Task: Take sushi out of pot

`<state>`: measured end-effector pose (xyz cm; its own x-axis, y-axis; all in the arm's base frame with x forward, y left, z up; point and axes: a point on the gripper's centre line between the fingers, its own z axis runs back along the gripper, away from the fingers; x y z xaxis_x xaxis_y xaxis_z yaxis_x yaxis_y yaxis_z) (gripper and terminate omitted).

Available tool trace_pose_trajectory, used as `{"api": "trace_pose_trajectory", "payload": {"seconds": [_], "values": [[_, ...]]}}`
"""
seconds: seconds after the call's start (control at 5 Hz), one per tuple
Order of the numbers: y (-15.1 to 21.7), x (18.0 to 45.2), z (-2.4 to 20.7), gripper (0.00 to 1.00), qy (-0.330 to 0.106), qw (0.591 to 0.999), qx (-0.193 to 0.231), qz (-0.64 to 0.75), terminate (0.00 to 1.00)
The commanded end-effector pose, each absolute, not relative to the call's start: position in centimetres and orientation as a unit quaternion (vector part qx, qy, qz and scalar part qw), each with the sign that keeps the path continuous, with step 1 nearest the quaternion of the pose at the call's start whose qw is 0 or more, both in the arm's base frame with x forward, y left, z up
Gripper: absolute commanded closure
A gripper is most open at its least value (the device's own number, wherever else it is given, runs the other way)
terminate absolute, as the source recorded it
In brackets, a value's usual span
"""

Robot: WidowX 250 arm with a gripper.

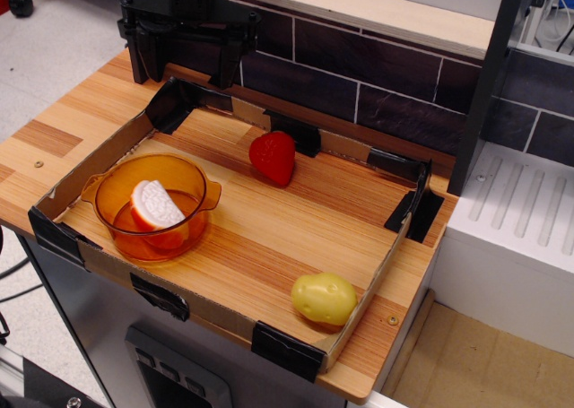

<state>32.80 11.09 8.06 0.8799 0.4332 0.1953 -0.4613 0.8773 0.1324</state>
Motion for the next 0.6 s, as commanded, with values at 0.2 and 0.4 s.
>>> {"api": "trace_pose_trajectory", "payload": {"seconds": [0.2, 0.4], "values": [[12.4, 31.9, 10.0, 0.00, -0.087, 0.950, 0.076, 0.290, 0.00], [13.0, 30.3, 12.0, 0.00, -0.109, 0.942, 0.063, 0.312, 0.00]]}}
